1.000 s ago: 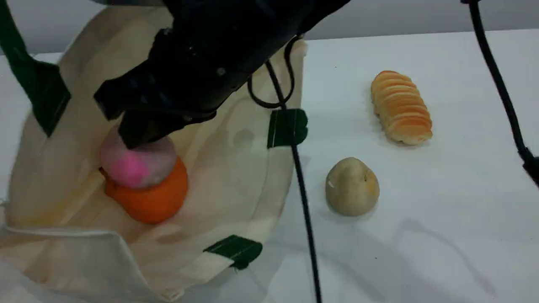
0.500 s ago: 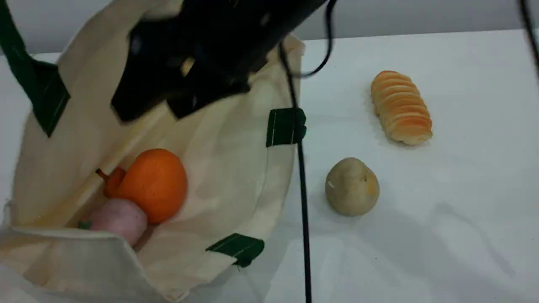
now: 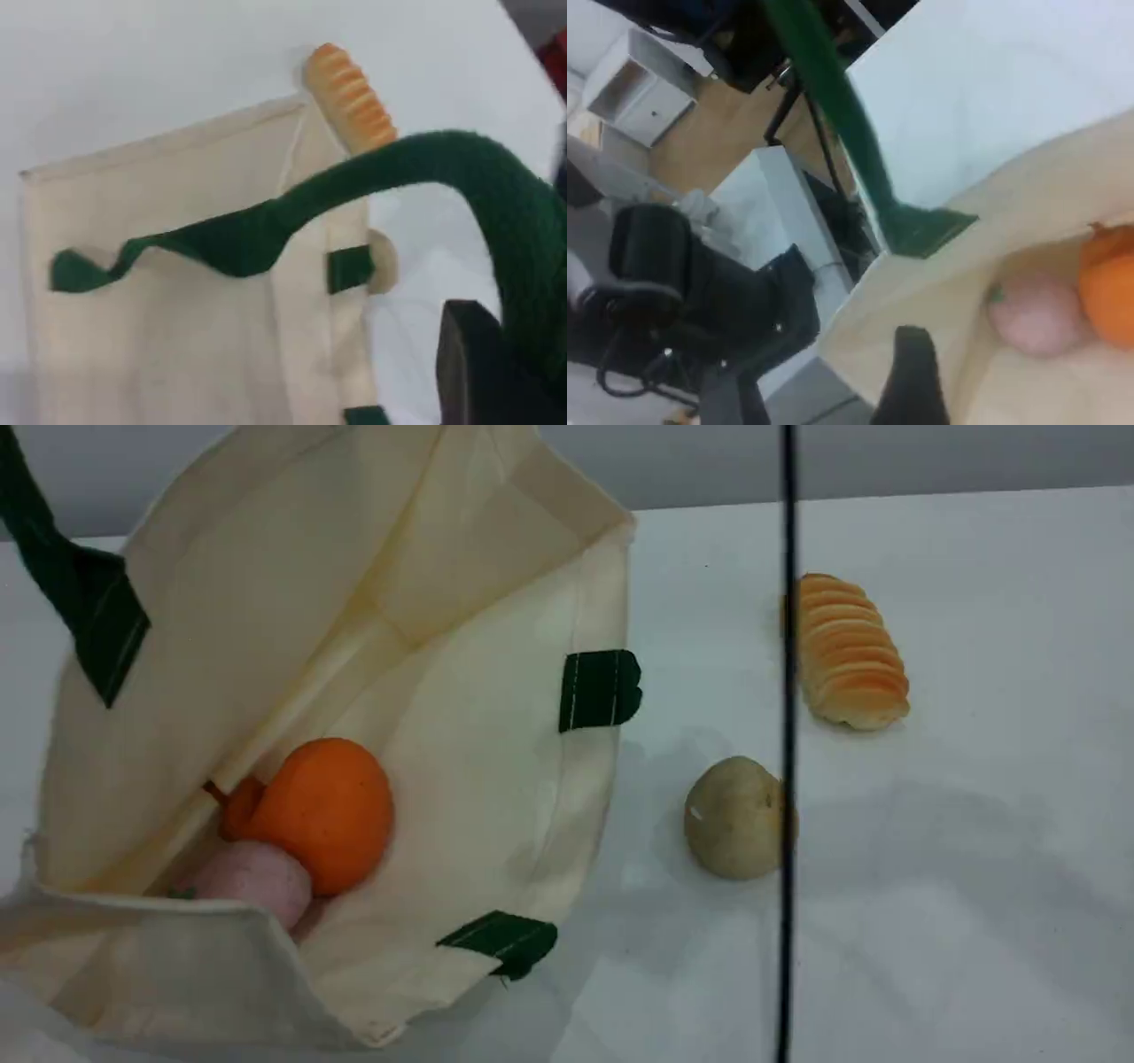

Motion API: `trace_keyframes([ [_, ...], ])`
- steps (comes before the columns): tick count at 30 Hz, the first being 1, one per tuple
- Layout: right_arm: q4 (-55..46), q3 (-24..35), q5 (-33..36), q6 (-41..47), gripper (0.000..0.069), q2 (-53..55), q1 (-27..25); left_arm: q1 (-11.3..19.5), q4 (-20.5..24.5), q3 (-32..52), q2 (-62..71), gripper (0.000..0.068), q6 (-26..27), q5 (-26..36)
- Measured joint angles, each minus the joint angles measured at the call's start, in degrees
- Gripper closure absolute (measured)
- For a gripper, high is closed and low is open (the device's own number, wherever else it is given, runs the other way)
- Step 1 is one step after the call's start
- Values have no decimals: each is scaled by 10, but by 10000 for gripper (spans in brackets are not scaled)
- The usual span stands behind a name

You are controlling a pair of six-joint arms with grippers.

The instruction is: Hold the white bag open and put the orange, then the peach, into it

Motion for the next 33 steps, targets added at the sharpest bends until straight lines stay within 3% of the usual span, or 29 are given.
trace_keyframes([
  [6, -13, 0, 14, 31, 169, -39, -3, 0, 49, 2, 0, 481, 0, 10],
  [14, -71, 0, 48, 72, 169, -85, -2, 0, 55, 48, 0, 286, -1, 27],
  [19, -158, 0, 47, 131, 172, -128, -2, 0, 82, 52, -9, 266, -1, 26],
  [33, -418, 2, 49, 379, 188, -294, -2, 0, 77, 52, -128, 264, -3, 42],
])
